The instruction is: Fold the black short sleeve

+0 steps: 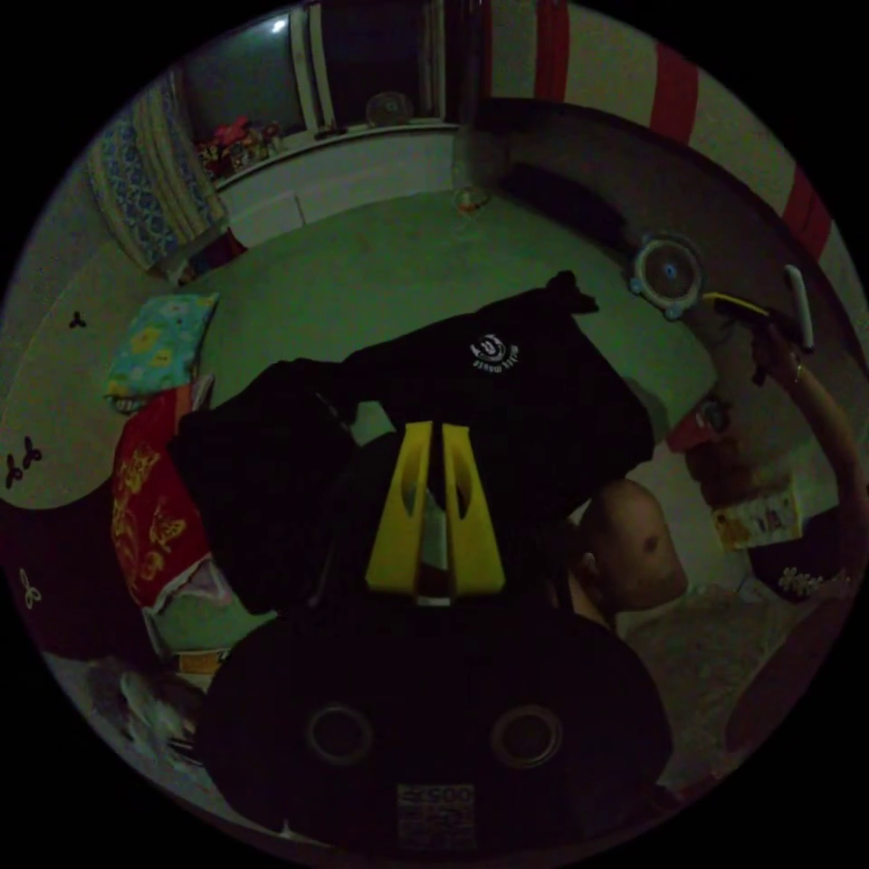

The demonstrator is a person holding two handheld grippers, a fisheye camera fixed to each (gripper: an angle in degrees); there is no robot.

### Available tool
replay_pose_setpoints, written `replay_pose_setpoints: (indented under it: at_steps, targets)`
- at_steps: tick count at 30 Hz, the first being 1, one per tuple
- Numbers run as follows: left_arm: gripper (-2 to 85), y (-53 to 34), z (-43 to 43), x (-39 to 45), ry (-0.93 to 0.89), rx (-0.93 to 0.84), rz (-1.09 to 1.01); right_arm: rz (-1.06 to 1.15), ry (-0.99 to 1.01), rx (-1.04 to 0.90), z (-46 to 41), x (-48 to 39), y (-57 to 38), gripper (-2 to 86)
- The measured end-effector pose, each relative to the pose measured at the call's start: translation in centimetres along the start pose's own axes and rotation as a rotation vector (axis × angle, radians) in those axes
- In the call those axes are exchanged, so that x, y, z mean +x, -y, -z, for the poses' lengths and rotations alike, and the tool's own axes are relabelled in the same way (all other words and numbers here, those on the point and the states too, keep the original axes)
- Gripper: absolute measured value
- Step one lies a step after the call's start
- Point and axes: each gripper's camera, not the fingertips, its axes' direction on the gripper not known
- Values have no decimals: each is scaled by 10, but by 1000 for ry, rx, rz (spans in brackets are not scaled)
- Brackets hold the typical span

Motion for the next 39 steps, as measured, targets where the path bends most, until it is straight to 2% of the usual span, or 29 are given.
replay_pose_setpoints:
  at_steps: [9, 13, 18, 21, 26, 30, 32, 34, 37, 39]
  targets:
    - [42, 19, -114, 10, -151, 141, 104, 130, 77, -87, -135, -49, 53, 49]
    - [51, 16, -177, 7, -105, 22, 94, 208, 118, -116, -205, -78, 77, 64]
    - [100, 50, -249, 11, -129, -124, 12, 147, 106, -225, -299, -70, 77, 74]
    - [115, 73, -303, 25, -166, -134, -12, 135, 36, -249, -350, -60, 77, 69]
    - [88, 98, -398, 54, -274, -232, 22, 78, -79, -383, -442, -54, 85, 3]
    - [56, 130, -450, 64, -217, -306, 37, -47, -110, -220, -450, -42, 127, -7]
    - [45, 153, -438, 54, -144, -216, 86, -207, -65, -52, -435, -23, 151, -7]
    - [28, 169, -402, 34, -110, -8, 190, -251, -26, 20, -424, -15, 158, -5]
    - [31, 152, -380, 20, -177, 113, 257, -202, 30, 3, -419, -13, 140, 4]
    - [40, 124, -382, 25, -242, 115, 241, -126, 45, -52, -421, -17, 108, 28]
